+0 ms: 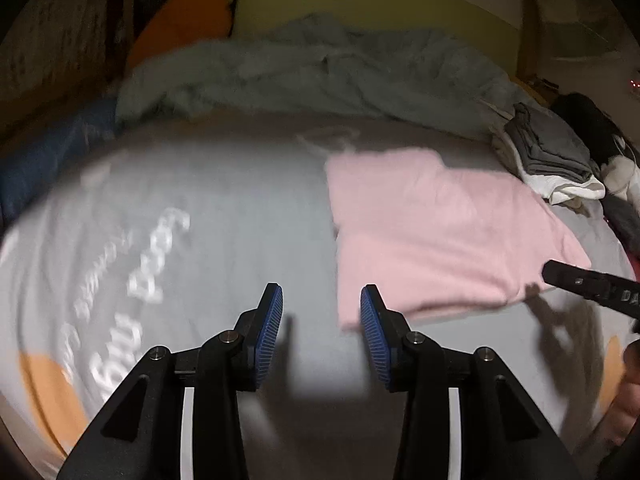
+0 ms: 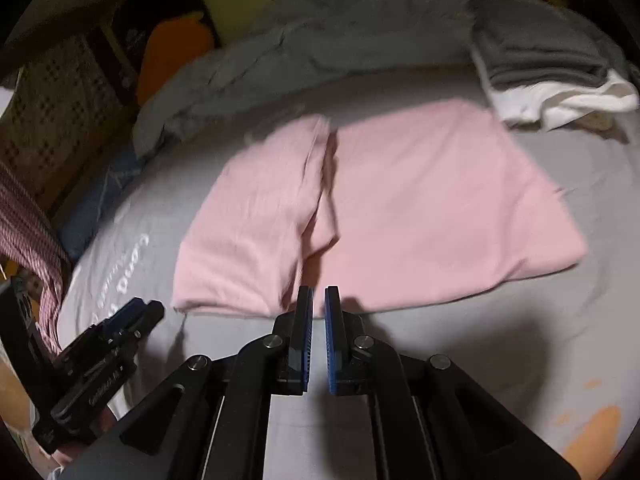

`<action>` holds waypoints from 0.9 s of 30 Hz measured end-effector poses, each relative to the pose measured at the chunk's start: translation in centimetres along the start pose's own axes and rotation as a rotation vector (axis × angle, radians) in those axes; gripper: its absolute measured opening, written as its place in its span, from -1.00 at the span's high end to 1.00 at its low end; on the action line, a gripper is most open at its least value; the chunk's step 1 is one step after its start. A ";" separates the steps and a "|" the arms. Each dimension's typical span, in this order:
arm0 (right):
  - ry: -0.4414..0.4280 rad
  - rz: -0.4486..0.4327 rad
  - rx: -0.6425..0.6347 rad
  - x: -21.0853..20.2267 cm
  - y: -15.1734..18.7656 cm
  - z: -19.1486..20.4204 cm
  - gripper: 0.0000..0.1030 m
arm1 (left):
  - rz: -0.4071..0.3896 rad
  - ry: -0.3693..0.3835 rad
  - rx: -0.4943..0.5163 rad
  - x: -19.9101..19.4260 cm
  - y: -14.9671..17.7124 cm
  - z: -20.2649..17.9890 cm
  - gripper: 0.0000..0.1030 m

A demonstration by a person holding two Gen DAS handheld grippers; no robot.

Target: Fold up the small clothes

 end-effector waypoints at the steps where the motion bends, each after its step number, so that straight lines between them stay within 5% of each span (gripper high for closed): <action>1: 0.003 -0.011 0.008 -0.7 -0.3 -0.2 0.93 | -0.017 0.020 0.018 -0.2 -0.8 -0.7 0.23; 6: 0.016 0.014 0.035 -2.7 -1.7 -2.0 0.93 | -0.034 0.183 0.066 0.3 -3.3 -5.6 0.22; 10: -0.020 0.137 0.028 -1.6 -2.4 -2.7 0.93 | -0.062 0.199 0.052 1.6 -3.6 -8.6 0.22; 15: -0.061 0.238 -0.028 0.2 -4.4 -1.5 0.93 | 0.015 0.289 0.074 4.3 -1.1 -11.7 0.23; 19: 0.018 0.309 -0.065 3.5 -5.1 -1.0 1.00 | 0.024 0.275 0.097 5.1 0.0 -12.1 0.22; 27: -0.022 0.413 -0.036 7.6 -5.3 -1.0 1.00 | 0.013 0.338 0.051 4.6 0.4 -11.2 0.21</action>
Point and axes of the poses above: each gripper's, at about its wrist camera, not at the fingertips, and x roughly the way its jaws point, z to its left, y to its underside, the point moved 8 cm from there along x, roughly the way its jaws point, and after that the axes turned 9 degrees about z, right-handed, at the moved point
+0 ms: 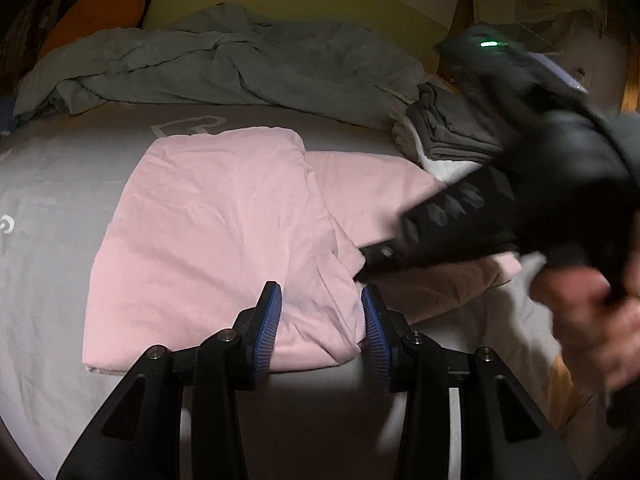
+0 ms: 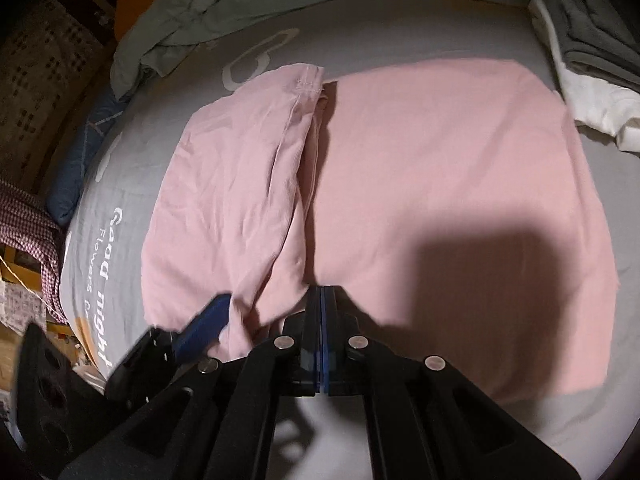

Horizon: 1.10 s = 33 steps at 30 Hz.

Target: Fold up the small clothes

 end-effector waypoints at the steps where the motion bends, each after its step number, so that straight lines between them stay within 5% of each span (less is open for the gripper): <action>1: 0.000 0.014 0.005 0.3 -0.4 -0.1 1.00 | -0.001 0.009 -0.002 0.1 -0.1 0.0 0.21; 8: -0.010 0.061 0.089 2.2 -6.9 -1.7 1.00 | -0.025 0.071 -0.046 -0.4 0.2 0.5 0.21; 14: 0.137 -0.006 0.121 1.9 -13.5 -3.0 1.00 | -0.030 0.054 -0.030 -0.4 0.2 0.1 0.19; 18: 0.056 0.036 0.188 2.4 -15.1 -4.0 1.00 | -0.036 0.083 -0.038 -0.4 0.2 0.3 0.15; 27: -0.015 0.173 0.095 2.0 -6.1 -1.7 1.00 | -0.088 0.186 -0.054 -2.2 -0.4 0.3 0.14; 30: 0.023 0.168 0.031 1.4 -1.9 -0.8 1.00 | -0.176 0.111 0.042 -5.4 -1.5 -0.3 0.12; 33: 0.065 0.130 0.005 0.3 1.9 0.3 1.00 | -0.252 0.112 0.021 -7.9 -3.2 0.5 0.04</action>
Point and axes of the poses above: each gripper's, at about its wrist camera, not at the fingertips, and x roughly the way its jaws point, z to its left, y to its underside, the point moved 8 cm from there along x, roughly the way its jaws point, and after that the axes turned 9 degrees about z, right-handed, at the moved point
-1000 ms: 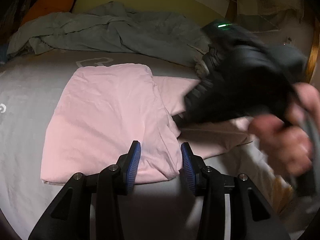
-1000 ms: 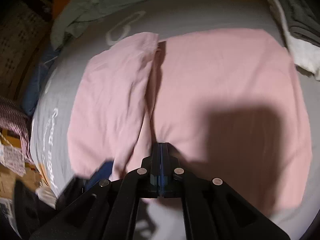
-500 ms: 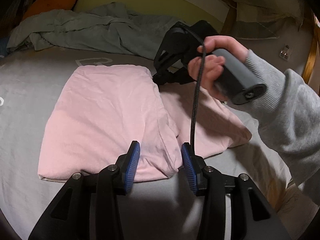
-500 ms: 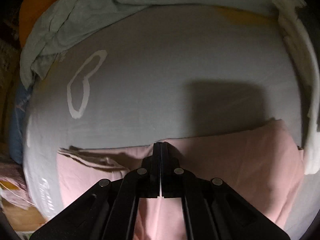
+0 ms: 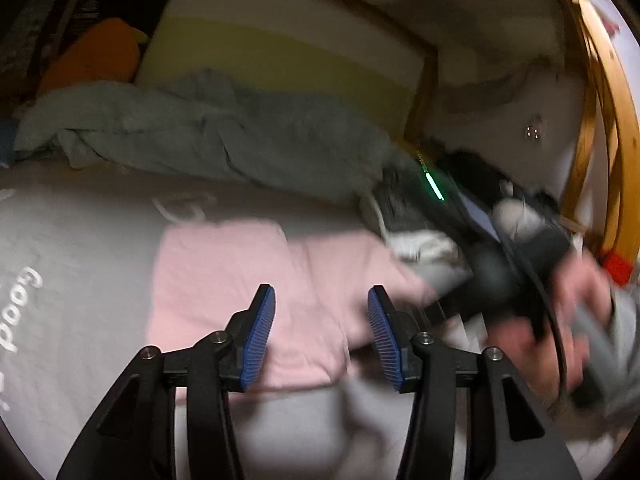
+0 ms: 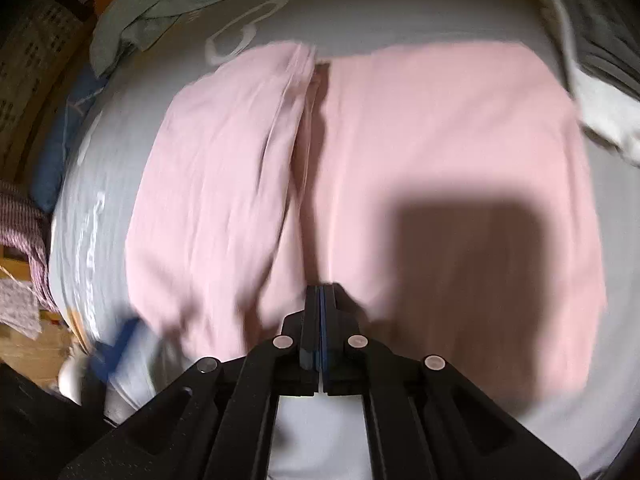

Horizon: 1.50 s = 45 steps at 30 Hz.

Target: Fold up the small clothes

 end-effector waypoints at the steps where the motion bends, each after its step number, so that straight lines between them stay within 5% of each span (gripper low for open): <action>1: -0.024 0.004 0.002 0.1 1.3 0.3 1.00 | -0.012 -0.002 -0.023 -0.3 -0.5 0.5 0.02; 5: -0.064 0.024 -0.010 1.3 4.7 1.3 1.00 | 0.015 -0.058 -0.069 0.3 -0.3 2.6 0.02; 9: -0.182 0.049 0.069 -0.1 4.4 0.3 1.00 | 0.052 -0.056 -0.134 0.1 0.7 3.8 0.05; 14: -0.146 -0.103 0.019 -5.5 0.8 1.0 1.00 | 0.018 -0.117 -0.065 -0.1 0.4 3.5 0.04; 21: -0.019 -0.028 0.045 -1.2 -1.6 -0.9 1.00 | 0.139 -0.144 -0.021 3.9 3.6 3.7 0.05; 24: 0.010 -0.060 -0.008 -1.0 0.4 -0.7 1.00 | 0.151 -0.118 -0.032 4.1 3.7 3.9 0.04; 30: -0.051 0.031 0.027 -0.7 3.6 -1.4 1.00 | 0.225 -0.151 -0.017 5.5 4.4 3.8 0.02; 33: -0.114 -0.008 0.020 -2.2 2.1 -0.1 1.00 | 0.239 -0.161 0.004 5.7 4.6 3.6 0.01; 37: -0.066 -0.085 0.043 -3.5 -1.2 -0.3 1.00 | 0.236 -0.153 -0.001 5.5 4.7 3.6 0.00; 45: 0.004 -0.049 0.093 -1.2 -10.4 -1.4 1.00 | 0.228 -0.109 -0.019 5.3 4.6 3.7 -0.05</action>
Point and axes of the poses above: each gripper's, at about its wrist camera, not at the fingertips, and x roughly the way its jaws point, z to its left, y to its underside, the point moved 8 cm from there along x, roughly the way its jaws point, and after that the axes turned 9 degrees about z, right-handed, at the moved point
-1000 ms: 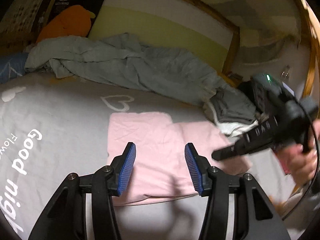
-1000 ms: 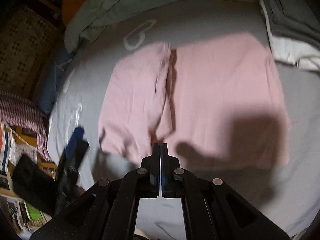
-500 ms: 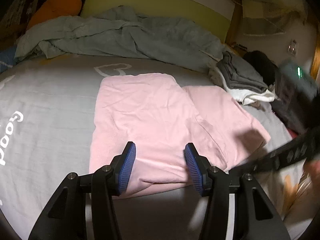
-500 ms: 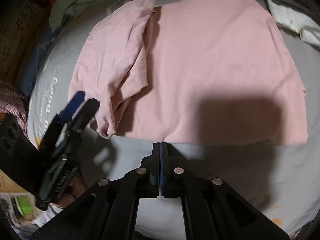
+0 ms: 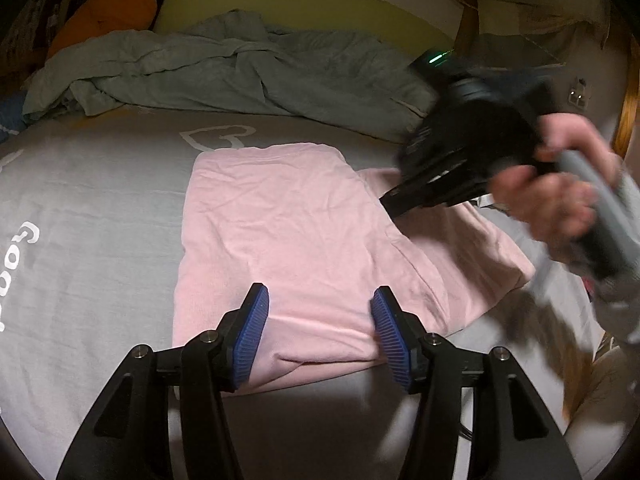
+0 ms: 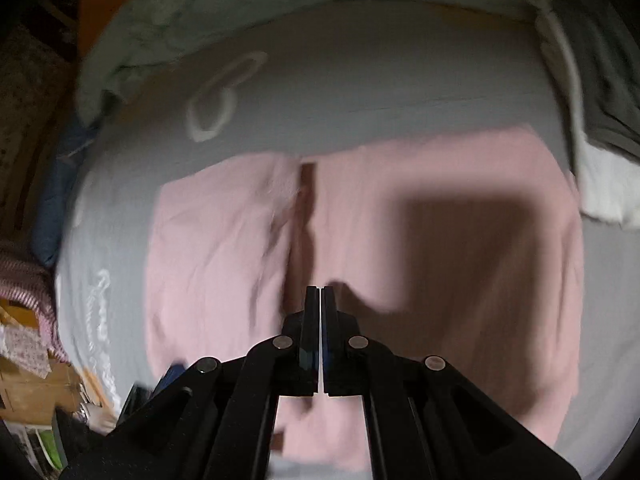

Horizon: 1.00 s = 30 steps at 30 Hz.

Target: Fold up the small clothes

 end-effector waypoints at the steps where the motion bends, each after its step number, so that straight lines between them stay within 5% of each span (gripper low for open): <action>1: 0.016 0.031 0.011 0.9 -0.8 -0.2 1.00 | 0.000 0.001 0.001 0.0 0.0 0.0 -0.05; 7: 0.046 -0.047 0.059 1.3 -7.1 -0.9 1.00 | 0.001 -0.014 0.018 0.2 0.0 -0.4 -0.08; 11: -0.042 -0.057 0.134 1.9 -9.7 -1.9 1.00 | 0.001 0.001 0.008 0.1 0.0 -0.3 -0.09; 19: -0.053 -0.077 -0.008 -1.8 -4.7 0.7 1.00 | 0.003 -0.012 0.018 0.3 -0.1 -0.5 -0.11; 24: -0.048 0.042 0.003 0.9 -0.6 1.4 1.00 | 0.003 -0.017 0.018 0.3 -0.1 -0.6 -0.11; 30: -0.011 0.050 -0.007 1.3 3.9 2.3 1.00 | 0.003 -0.017 0.018 0.4 -0.1 -0.7 -0.12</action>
Point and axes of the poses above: each gripper's, at about its wrist camera, not at the fingertips, and x roughly the way its jaws point, z to its left, y to its underside, the point moved 8 cm from there along x, roughly the way its jaws point, and after that the axes turned 9 degrees about z, right-handed, at the moved point
